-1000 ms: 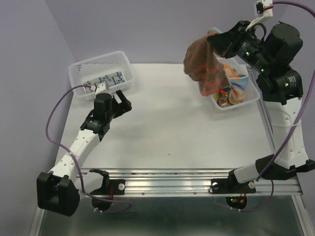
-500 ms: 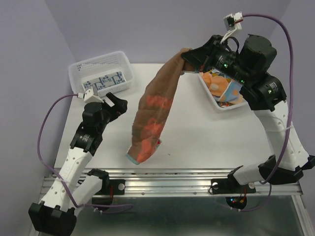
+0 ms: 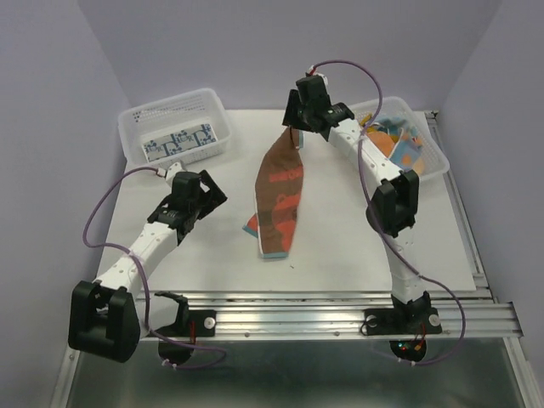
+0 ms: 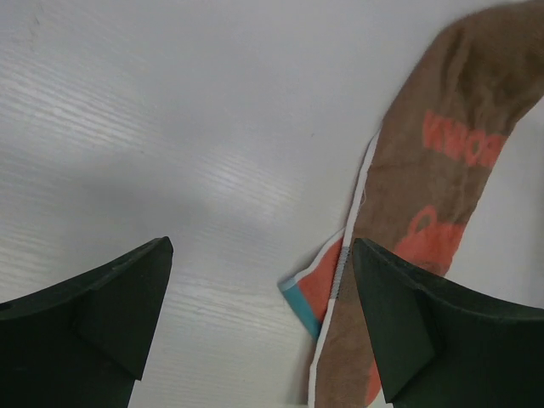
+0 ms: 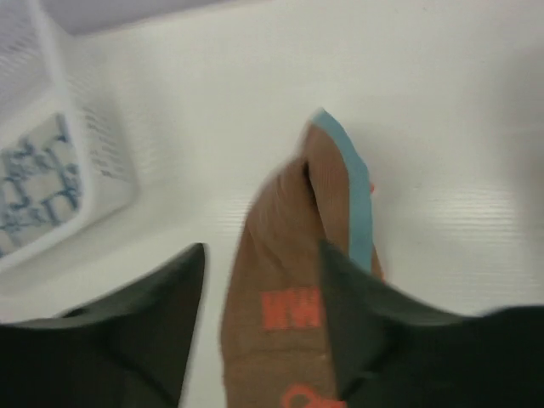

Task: Fold and stack the towels
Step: Move the towel to the center of the board, then flatten out the crumpled towel

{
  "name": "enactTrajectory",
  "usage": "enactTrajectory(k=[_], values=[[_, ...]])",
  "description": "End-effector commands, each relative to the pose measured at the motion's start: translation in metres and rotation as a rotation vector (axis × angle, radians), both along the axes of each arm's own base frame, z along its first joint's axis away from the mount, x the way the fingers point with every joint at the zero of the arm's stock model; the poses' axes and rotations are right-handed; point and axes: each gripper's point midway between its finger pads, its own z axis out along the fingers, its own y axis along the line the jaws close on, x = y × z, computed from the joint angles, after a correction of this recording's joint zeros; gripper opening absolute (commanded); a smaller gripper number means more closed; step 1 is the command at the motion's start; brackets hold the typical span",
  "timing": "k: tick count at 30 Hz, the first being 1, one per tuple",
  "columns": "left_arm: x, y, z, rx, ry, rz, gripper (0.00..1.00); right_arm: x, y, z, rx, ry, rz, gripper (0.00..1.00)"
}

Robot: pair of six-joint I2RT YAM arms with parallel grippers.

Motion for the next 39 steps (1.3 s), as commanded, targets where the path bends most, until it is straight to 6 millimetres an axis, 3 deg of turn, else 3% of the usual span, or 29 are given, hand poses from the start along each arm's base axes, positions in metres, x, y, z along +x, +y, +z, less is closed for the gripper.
enactTrajectory(k=[1,2,3,4,5,6,7,8,9,10,11,12,13,14,15,17,18,20,29,32,33,36,39], values=[[0.007,-0.008,0.0,-0.013,-0.006,-0.027,0.99,0.004,-0.034,0.029,-0.075,-0.033,-0.045,0.8],[0.005,-0.009,-0.003,-0.015,0.0,-0.035,0.99,0.002,-0.03,0.008,-0.078,0.006,-0.019,1.0],[0.002,-0.01,-0.009,-0.013,0.014,-0.043,0.99,-0.004,-0.027,0.029,-0.06,-0.046,0.018,1.0],[0.0,-0.01,-0.011,-0.015,0.02,-0.048,0.99,-0.019,-0.027,-0.003,-0.082,0.023,0.053,1.0],[-0.001,-0.012,-0.013,-0.023,0.023,-0.053,0.99,-0.03,-0.025,-0.005,-0.079,0.028,0.073,1.0],[-0.005,-0.012,-0.015,-0.031,0.029,-0.054,0.99,-0.051,-0.011,0.026,-0.084,-0.056,0.122,1.0],[-0.006,-0.013,-0.016,-0.035,0.029,-0.056,0.99,-0.067,-0.006,0.017,-0.131,-0.054,0.139,1.0],[-0.008,-0.013,-0.016,-0.038,0.027,-0.06,0.99,-0.085,-0.01,-0.013,-0.242,-0.026,0.14,1.0],[-0.009,-0.013,-0.016,-0.04,0.026,-0.06,0.99,-0.116,0.019,-0.016,-0.267,-0.044,0.218,1.0],[-0.011,-0.012,-0.016,-0.039,0.028,-0.053,0.99,-0.136,0.027,-0.012,-0.268,-0.056,0.252,1.0],[-0.012,-0.01,-0.015,-0.035,0.022,-0.041,0.99,-0.158,0.027,-0.042,-0.302,-0.001,0.278,1.0],[-0.015,-0.007,-0.017,-0.03,0.026,-0.032,0.99,-0.184,0.047,-0.05,-0.284,0.006,0.326,1.0],[-0.018,-0.006,-0.019,-0.032,0.039,-0.022,0.99,-0.2,0.054,-0.052,-0.267,0.011,0.353,1.0],[-0.019,-0.004,-0.02,-0.028,0.039,-0.015,0.99,-0.216,0.061,-0.066,-0.269,0.036,0.392,1.0],[-0.021,-0.002,-0.019,-0.028,0.036,-0.01,0.99,-0.247,0.078,-0.084,-0.293,0.054,0.48,1.0],[-0.025,-0.001,-0.021,-0.027,0.041,-0.003,0.99,-0.276,0.094,-0.104,-0.333,0.087,0.566,1.0],[-0.028,0.002,-0.022,-0.025,0.044,0.008,0.99,-0.3,0.106,-0.112,-0.368,0.099,0.631,1.0],[-0.031,0.005,-0.023,-0.02,0.042,0.019,0.99,-0.323,0.116,-0.132,-0.44,0.121,0.69,1.0],[-0.037,0.012,-0.02,-0.014,0.026,0.049,0.99,-0.326,0.117,-0.175,-0.583,0.172,0.677,0.97],[-0.036,0.012,-0.02,-0.014,0.023,0.05,0.99,-0.323,0.11,-0.189,-0.64,0.196,0.658,0.9],[-0.036,0.012,-0.02,-0.014,0.024,0.05,0.99,-0.323,0.109,-0.189,-0.649,0.199,0.651,0.8],[-0.036,0.012,-0.022,-0.011,0.03,0.051,0.99,-0.321,0.103,-0.192,-0.671,0.201,0.631,0.65],[-0.036,0.013,-0.021,-0.008,0.029,0.055,0.99,-0.319,0.098,-0.192,-0.679,0.197,0.608,0.58]])
